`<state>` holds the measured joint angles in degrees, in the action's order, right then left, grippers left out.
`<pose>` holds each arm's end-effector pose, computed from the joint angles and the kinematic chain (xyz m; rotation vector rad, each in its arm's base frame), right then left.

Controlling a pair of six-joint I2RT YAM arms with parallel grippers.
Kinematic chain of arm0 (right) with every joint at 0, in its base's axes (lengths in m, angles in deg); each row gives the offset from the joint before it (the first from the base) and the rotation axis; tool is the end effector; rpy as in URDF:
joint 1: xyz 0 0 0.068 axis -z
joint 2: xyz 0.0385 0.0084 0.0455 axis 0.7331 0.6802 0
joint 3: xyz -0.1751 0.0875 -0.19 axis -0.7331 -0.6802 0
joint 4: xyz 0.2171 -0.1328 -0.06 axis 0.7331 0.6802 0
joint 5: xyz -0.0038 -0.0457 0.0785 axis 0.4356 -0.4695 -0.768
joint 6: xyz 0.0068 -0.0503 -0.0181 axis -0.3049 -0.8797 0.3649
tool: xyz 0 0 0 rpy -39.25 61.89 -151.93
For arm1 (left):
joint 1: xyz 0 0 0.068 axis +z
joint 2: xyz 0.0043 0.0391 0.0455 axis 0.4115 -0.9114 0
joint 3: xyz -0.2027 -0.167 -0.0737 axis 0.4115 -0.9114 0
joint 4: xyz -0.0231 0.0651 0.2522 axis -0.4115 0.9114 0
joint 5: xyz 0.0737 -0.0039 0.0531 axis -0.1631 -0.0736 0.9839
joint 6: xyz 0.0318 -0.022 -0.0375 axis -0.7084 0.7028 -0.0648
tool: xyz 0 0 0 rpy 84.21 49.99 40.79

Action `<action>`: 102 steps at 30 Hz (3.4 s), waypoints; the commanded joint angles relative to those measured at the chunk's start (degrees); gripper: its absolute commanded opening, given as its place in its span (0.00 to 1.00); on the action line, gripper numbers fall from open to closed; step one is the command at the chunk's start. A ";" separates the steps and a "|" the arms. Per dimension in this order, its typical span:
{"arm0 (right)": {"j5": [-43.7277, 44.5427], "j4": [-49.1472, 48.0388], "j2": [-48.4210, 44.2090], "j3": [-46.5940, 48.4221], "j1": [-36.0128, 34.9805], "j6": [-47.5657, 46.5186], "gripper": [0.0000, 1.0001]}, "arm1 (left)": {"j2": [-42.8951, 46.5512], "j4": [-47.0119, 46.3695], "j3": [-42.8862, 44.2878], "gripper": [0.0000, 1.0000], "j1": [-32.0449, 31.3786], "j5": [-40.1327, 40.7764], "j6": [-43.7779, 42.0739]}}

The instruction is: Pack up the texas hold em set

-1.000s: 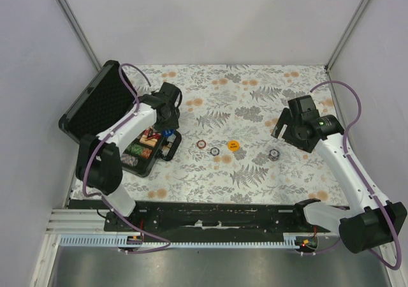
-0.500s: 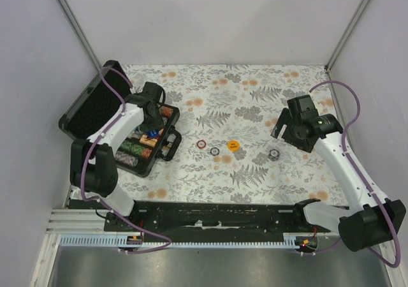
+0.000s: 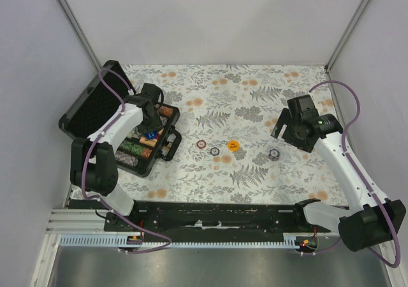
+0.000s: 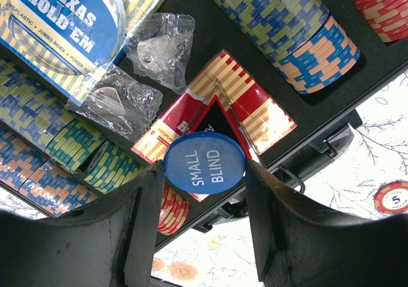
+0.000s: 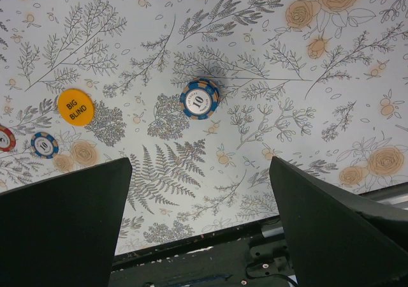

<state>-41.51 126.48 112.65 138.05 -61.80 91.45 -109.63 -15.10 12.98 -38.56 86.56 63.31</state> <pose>0.2097 0.0462 0.3115 0.6098 2.5172 0.0164 0.3131 -0.0683 0.2400 -0.5123 2.6642 0.2094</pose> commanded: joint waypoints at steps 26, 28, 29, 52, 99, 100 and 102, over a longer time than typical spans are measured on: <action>-1.01 -1.48 -0.34 0.99 0.42 -0.29 0.97 | 4.90 0.82 7.14 0.79 -0.41 -2.33 -3.88; -1.10 -1.48 -0.43 0.90 0.42 -0.29 0.97 | 5.25 0.12 7.31 0.81 -2.25 -3.73 -4.66; -1.10 -1.48 -0.25 0.81 0.42 -0.20 0.97 | 5.34 -0.40 7.22 0.82 -3.91 -4.17 -4.76; 3.64 2.74 -4.82 4.07 1.03 -1.26 0.98 | -24.80 -9.81 23.48 0.85 -36.45 -10.68 -7.75; 2.59 2.83 -7.02 0.90 1.47 -0.03 0.98 | -44.76 1.61 41.06 0.65 -37.86 -9.98 -3.70; 2.50 2.83 -7.11 0.99 1.47 0.06 0.98 | -44.93 1.79 41.32 0.65 -37.86 -9.72 -3.70; 2.41 2.57 -7.02 0.81 1.38 -0.12 0.98 | -45.46 1.96 41.76 0.65 -37.86 -9.28 -3.70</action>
<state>-38.93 130.37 106.68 139.58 -60.62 91.19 -150.87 -13.67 54.14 -76.18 77.18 57.86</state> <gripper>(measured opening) 0.979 0.651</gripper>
